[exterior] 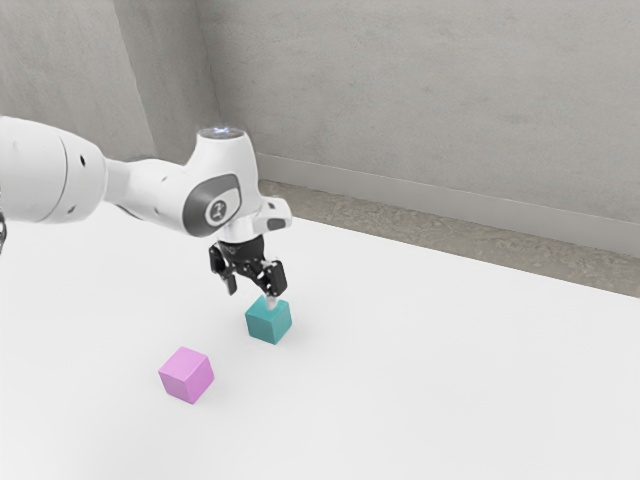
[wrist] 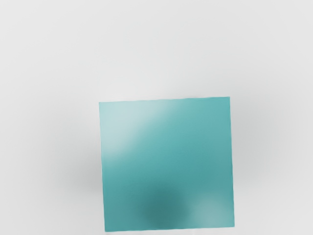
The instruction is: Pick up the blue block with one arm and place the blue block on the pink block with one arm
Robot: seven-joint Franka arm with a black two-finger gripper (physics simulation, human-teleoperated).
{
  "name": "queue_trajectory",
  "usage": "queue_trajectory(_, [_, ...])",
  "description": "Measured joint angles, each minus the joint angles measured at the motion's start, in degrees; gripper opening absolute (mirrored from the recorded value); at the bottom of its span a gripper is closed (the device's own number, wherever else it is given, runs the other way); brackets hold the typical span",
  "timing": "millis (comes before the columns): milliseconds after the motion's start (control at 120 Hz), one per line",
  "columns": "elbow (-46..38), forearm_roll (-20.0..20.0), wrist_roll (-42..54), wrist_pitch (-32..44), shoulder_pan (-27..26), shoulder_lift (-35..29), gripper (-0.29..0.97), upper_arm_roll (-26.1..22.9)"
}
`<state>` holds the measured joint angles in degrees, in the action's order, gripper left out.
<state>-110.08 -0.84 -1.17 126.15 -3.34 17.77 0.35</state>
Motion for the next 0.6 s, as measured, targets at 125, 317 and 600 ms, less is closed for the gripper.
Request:
queue_trajectory(125, [1.04,-0.22,0.57,0.51,0.01,2.02,0.68,0.0])
queue_trajectory(317, [2.01,-0.26,1.21,0.88,-0.36,3.36,0.68,0.01])
queue_trajectory(600, [2.82,-0.11,1.9,1.05,-0.44,5.27,0.68,0.03])
